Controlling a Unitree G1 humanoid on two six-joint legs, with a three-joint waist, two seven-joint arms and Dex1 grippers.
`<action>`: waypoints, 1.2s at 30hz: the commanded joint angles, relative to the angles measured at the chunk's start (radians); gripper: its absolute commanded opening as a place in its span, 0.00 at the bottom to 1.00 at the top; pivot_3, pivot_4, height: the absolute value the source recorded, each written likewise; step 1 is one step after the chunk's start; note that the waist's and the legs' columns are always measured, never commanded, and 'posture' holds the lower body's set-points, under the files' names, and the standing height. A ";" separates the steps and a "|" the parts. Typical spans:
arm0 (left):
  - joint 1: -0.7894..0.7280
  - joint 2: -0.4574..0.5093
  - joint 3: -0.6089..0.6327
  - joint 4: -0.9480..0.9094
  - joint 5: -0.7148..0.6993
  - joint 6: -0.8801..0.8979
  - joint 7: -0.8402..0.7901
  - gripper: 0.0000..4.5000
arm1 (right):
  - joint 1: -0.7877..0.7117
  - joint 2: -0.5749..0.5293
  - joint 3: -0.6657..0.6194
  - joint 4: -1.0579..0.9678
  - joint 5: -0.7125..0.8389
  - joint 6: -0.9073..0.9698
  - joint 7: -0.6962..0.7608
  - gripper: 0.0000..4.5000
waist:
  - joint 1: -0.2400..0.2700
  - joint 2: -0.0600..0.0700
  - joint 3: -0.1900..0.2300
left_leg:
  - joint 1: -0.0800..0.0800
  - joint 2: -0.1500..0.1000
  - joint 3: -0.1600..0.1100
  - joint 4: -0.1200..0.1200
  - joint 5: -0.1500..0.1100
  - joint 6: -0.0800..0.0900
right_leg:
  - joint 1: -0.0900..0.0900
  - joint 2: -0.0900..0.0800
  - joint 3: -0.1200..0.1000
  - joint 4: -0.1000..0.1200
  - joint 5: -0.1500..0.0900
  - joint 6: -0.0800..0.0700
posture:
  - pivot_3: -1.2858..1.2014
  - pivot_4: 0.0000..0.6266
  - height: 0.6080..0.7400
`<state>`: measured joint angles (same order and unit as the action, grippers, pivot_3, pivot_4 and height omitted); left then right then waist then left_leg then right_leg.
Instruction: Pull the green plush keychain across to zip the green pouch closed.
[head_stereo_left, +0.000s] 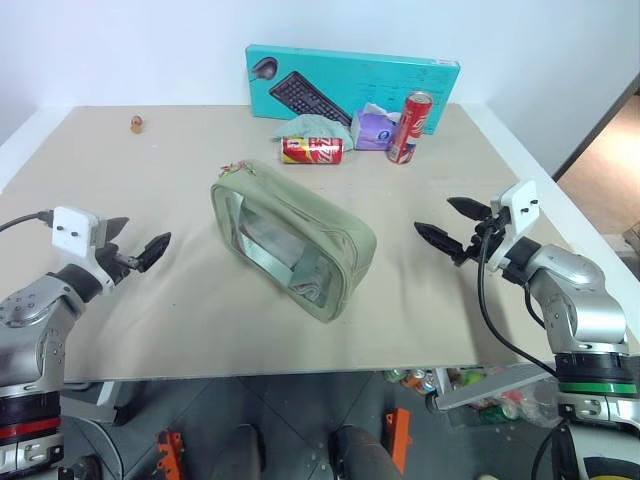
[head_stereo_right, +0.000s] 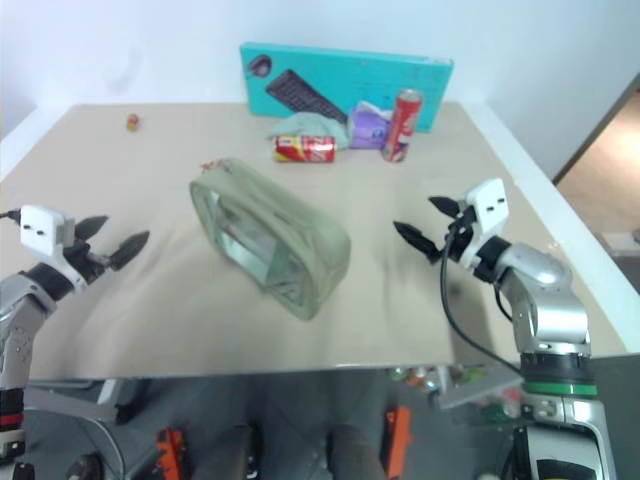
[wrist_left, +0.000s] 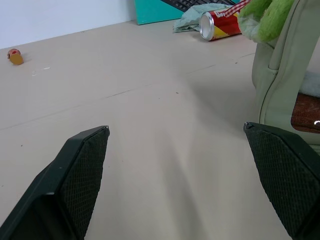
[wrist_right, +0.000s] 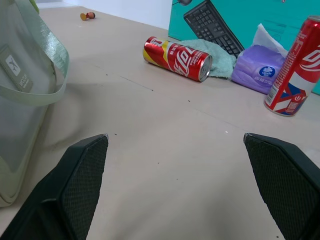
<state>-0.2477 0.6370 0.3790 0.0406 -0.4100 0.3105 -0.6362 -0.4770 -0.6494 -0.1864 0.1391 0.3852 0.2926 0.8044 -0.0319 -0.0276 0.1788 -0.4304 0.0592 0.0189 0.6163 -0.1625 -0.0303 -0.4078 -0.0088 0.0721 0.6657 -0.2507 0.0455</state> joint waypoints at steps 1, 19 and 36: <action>-0.006 0.009 0.008 -0.039 -0.014 -0.005 -0.005 0.99 | -0.013 -0.016 -0.019 0.001 -0.004 -0.031 0.012 1.00 | 0.000 0.000 0.000 | 0.000 0.000 0.000 0.000 0.000 0.000 | 0.000 0.000 0.000 0.000 0.000 0.000 | 0.52 0.24 1.00; 0.001 0.057 0.006 -0.211 -0.219 0.121 -0.194 0.99 | 0.017 -0.034 -0.035 -0.072 0.036 0.011 0.019 1.00 | -0.001 -0.001 0.000 | 0.000 0.000 0.000 0.000 0.000 0.000 | 0.000 0.001 0.000 0.000 0.000 0.000 | 0.52 0.24 1.00; -0.017 0.141 -0.187 -0.504 -0.450 0.337 -0.332 0.99 | -0.037 0.030 0.086 -0.398 0.284 0.361 -0.001 1.00 | -0.013 -0.001 0.001 | 0.001 0.004 0.000 0.002 -0.002 -0.001 | 0.000 0.004 0.001 0.000 -0.003 -0.006 | 0.52 0.24 1.00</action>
<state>-0.2434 0.7798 0.1961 -0.4589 -0.8690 0.6723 -0.9669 -0.5086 -0.6286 -0.0990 -0.2881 0.6860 0.6800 0.8130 -0.0452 -0.0285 0.1795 -0.4299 0.0627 0.0192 0.6183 -0.1645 -0.0315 -0.4076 -0.0046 0.0732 0.6659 -0.2532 0.0396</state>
